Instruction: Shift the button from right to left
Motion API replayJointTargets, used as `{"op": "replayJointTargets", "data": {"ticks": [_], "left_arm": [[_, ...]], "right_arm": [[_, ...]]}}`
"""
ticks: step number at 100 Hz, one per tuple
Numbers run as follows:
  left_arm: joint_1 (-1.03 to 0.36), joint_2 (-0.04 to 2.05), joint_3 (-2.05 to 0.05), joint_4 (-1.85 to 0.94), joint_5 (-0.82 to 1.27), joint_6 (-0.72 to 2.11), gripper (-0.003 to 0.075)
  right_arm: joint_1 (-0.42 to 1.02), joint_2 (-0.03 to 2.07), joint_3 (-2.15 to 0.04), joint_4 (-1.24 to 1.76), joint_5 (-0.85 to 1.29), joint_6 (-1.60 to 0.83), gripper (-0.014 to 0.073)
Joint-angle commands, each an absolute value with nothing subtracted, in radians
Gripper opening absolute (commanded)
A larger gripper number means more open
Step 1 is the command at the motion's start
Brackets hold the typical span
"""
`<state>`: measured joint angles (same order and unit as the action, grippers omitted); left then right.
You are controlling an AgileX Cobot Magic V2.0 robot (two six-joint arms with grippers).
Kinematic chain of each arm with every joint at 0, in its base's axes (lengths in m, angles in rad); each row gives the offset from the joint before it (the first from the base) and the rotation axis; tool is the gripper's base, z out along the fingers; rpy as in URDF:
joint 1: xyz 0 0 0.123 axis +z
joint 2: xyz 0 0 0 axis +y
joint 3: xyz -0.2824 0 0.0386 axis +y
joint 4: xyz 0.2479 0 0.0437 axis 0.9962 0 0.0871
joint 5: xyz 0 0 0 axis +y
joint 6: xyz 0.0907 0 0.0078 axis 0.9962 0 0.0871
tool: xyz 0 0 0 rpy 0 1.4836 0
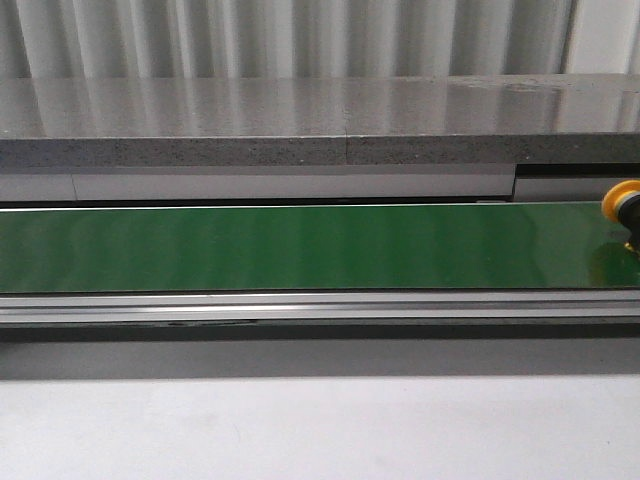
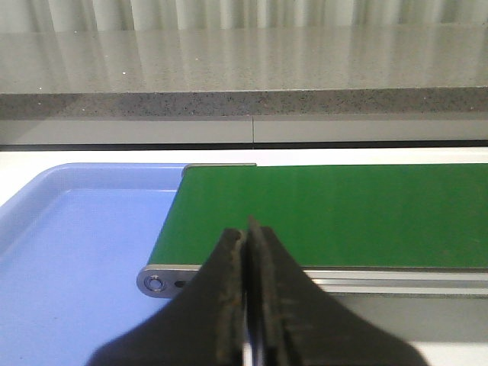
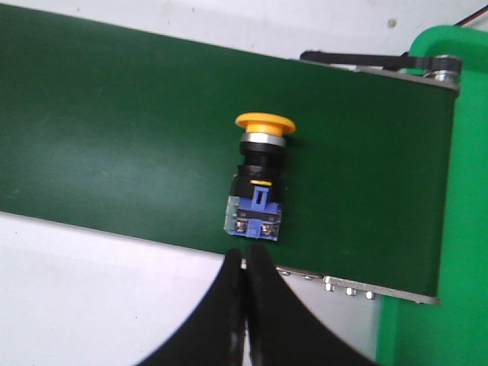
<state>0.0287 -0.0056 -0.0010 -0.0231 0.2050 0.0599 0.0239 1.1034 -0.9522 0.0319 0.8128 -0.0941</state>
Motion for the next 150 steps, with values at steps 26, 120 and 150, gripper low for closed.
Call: {"op": "replayJointTargets", "data": {"ticks": [26, 120, 150], "left_arm": [[0.021, -0.041, 0.023, -0.029, 0.127, 0.058, -0.002], [0.021, -0.041, 0.023, -0.029, 0.017, 0.058, -0.002], [0.021, -0.034, 0.021, -0.018, 0.01, 0.058, -0.002]], "right_arm": [[0.024, 0.725, -0.73, 0.063, 0.612, -0.106, -0.0067], [0.024, 0.123, -0.468, 0.069, 0.603, -0.106, -0.0067], [0.024, 0.123, -0.468, 0.069, 0.604, -0.106, -0.0067]]}}
